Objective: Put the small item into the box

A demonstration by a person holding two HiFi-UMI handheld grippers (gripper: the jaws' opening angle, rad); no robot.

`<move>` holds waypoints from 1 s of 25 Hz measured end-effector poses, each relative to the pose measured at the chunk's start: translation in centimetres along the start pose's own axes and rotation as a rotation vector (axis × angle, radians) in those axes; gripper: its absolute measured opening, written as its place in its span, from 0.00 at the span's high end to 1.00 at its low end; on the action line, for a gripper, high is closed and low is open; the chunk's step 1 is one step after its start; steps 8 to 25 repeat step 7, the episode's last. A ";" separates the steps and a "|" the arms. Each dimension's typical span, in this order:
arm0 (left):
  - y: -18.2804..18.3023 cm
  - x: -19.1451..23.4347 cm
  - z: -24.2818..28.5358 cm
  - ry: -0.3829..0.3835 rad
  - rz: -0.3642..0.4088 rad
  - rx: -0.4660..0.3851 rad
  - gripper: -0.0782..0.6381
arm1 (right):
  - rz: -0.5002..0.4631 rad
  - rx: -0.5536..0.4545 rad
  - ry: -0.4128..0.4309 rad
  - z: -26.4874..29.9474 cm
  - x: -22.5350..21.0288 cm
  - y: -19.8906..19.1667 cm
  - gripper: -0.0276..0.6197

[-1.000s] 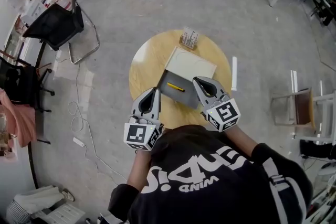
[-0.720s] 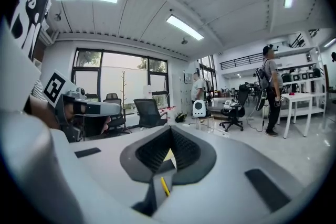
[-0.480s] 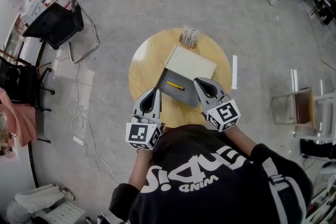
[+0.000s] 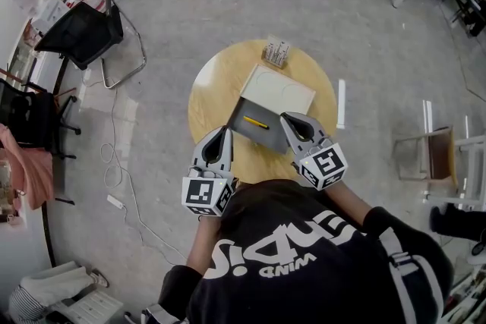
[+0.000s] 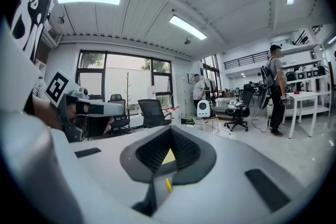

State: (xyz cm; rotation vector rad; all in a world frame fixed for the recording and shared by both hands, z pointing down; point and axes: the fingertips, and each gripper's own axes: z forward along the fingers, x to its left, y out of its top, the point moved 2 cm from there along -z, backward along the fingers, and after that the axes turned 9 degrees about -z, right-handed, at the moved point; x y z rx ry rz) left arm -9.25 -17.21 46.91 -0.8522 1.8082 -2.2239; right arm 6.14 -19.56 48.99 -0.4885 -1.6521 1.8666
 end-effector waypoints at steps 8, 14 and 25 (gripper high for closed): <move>0.0 0.1 0.4 0.000 0.002 -0.001 0.88 | 0.002 -0.001 -0.002 0.2 -0.5 -0.1 0.95; 0.0 0.1 0.4 0.000 0.002 -0.001 0.88 | 0.002 -0.001 -0.002 0.2 -0.5 -0.1 0.95; 0.0 0.1 0.4 0.000 0.002 -0.001 0.88 | 0.002 -0.001 -0.002 0.2 -0.5 -0.1 0.95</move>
